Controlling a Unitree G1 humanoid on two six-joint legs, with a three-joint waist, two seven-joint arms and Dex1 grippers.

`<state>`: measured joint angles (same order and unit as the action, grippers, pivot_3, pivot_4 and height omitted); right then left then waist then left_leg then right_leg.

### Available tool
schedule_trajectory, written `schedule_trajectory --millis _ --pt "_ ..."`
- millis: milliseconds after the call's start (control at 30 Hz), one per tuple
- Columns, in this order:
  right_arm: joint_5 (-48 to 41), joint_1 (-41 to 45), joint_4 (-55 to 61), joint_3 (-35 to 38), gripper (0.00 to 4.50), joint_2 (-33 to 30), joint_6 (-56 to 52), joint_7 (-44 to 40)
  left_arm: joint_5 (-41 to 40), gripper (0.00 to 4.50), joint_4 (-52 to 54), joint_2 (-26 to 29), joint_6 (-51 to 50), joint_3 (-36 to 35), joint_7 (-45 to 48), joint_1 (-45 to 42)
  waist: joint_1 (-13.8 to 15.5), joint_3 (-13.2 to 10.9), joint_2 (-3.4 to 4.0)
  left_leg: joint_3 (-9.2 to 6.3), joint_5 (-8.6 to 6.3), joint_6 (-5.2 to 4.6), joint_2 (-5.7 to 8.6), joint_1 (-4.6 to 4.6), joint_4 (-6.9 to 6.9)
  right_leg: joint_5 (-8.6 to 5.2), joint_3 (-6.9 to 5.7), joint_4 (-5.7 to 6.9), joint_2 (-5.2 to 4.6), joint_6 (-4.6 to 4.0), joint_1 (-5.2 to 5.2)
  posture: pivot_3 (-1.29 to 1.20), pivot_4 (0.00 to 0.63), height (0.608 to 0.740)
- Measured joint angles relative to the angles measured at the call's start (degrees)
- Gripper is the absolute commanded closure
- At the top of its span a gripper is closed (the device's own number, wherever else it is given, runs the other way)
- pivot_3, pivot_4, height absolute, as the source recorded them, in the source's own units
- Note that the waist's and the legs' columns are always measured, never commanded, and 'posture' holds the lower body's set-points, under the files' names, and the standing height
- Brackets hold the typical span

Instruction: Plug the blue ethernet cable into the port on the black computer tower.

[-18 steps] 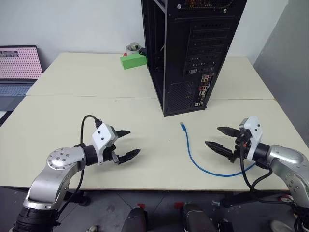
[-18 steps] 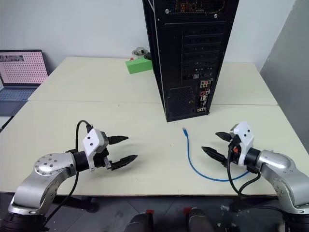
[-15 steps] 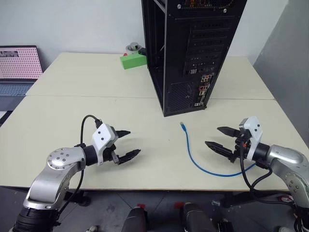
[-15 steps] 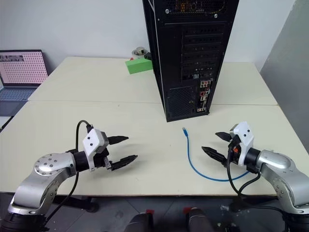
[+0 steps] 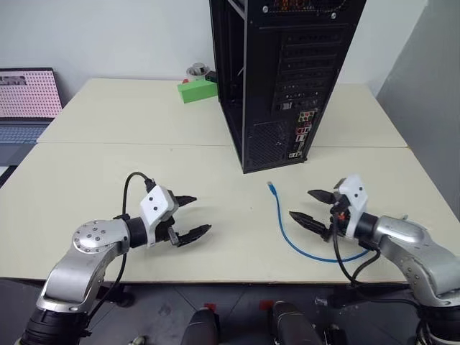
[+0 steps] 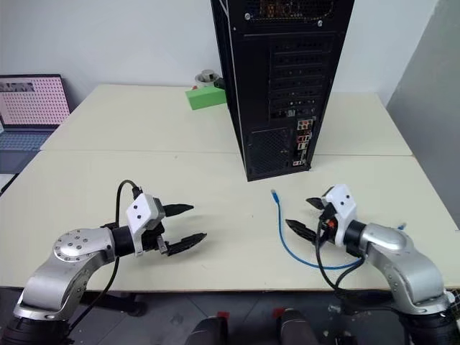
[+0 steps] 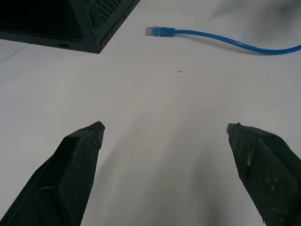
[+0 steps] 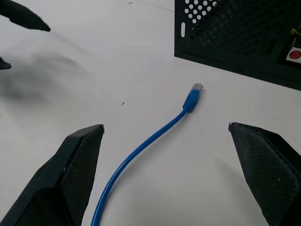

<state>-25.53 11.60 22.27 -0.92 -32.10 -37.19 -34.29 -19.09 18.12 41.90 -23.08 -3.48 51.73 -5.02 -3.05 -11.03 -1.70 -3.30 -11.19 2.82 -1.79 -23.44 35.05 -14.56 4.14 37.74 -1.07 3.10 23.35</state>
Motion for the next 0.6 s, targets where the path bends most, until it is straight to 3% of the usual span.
schedule_trajectory --millis 533,600 --pt "15.4 10.7 -22.5 -10.5 0.0 15.3 9.5 8.4 2.4 0.04 -0.4 -0.6 2.2 2.0 -1.0 -1.3 -0.2 0.0 0.0 0.0 0.0 0.0 0.0 0.0 -0.01 0.02 0.0 0.04 0.0 0.02 0.01 0.0 0.15 0.74" --pt "17.2 11.1 -24.4 -11.2 0.36 15.8 9.8 9.2 2.5 0.0 -0.5 -0.6 2.3 2.0 -1.0 -1.3 -0.2 0.0 0.0 0.0 0.0 0.0 0.0 0.0 -0.01 0.02 0.0 0.04 0.0 0.02 0.01 0.0 0.15 0.74"
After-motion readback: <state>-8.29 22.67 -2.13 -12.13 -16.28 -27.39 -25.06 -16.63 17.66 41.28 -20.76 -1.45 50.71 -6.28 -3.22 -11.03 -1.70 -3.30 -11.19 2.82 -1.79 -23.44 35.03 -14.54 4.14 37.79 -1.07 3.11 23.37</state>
